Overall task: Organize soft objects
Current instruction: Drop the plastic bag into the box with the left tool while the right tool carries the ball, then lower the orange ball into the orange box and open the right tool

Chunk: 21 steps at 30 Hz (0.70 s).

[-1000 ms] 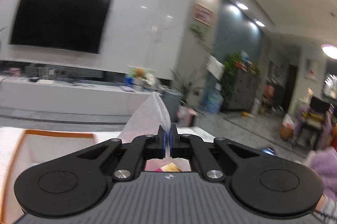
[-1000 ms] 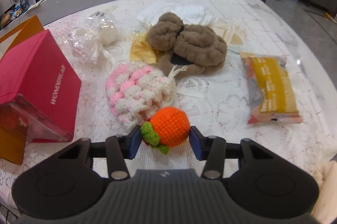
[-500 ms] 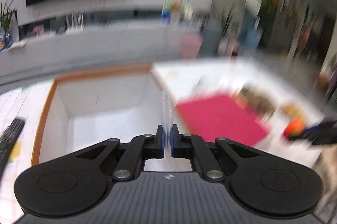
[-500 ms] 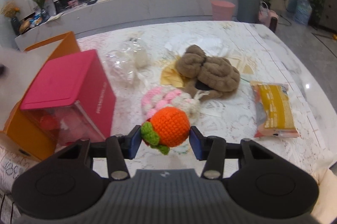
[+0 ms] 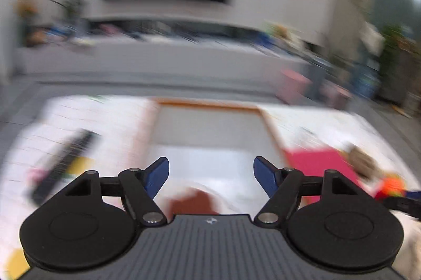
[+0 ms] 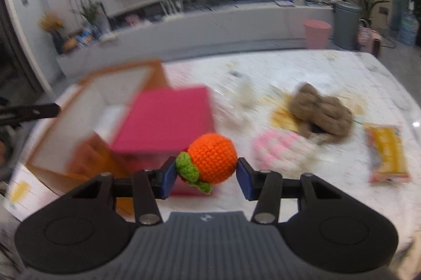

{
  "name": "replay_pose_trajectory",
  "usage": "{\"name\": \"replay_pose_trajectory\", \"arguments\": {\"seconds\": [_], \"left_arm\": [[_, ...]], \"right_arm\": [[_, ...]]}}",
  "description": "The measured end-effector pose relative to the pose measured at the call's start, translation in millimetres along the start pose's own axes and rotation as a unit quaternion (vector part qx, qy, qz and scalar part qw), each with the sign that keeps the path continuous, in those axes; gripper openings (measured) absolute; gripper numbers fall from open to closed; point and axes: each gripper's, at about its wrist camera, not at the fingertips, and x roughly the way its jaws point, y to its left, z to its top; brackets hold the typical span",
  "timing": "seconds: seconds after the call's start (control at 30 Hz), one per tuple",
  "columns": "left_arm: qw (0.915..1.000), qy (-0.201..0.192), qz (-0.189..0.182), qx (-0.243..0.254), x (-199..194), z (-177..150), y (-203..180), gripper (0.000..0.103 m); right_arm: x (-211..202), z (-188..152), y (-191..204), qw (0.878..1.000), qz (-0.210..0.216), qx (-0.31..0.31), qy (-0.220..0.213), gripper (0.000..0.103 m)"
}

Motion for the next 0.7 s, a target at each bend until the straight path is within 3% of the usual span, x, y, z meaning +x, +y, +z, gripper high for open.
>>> {"name": "replay_pose_trajectory", "arguments": {"seconds": [0.07, 0.1, 0.23, 0.4, 0.53, 0.7], "left_arm": [[0.9981, -0.052, 0.034, 0.001, -7.9, -2.3, 10.9, 0.086], [0.9976, -0.054, 0.044, 0.001, -7.9, -3.0, 14.5, 0.086], [0.9982, -0.035, 0.045, -0.020, 0.1, -4.3, 35.6, 0.086], [0.9975, -0.022, 0.056, -0.037, 0.6, -11.1, 58.8, 0.086], [0.9979, -0.007, 0.056, -0.031, -2.5, -14.1, 73.5, 0.086], [0.9960, 0.014, 0.085, -0.027, 2.2, -16.6, 81.9, 0.086]], "right_arm": [[-0.3, 11.4, 23.6, 0.999, 0.033, 0.001, -0.008, 0.049], [2.4, 17.3, 37.1, 0.999, 0.049, -0.003, -0.008, 0.049], [30.3, 31.6, 100.2, 0.996, 0.083, -0.035, 0.004, 0.049], [92.1, 32.1, 174.2, 0.987, 0.145, -0.052, 0.051, 0.049], [135.0, 21.6, 212.3, 0.983, 0.150, -0.057, 0.089, 0.049], [160.2, 11.9, 232.1, 0.979, 0.153, -0.069, 0.116, 0.049]]}}
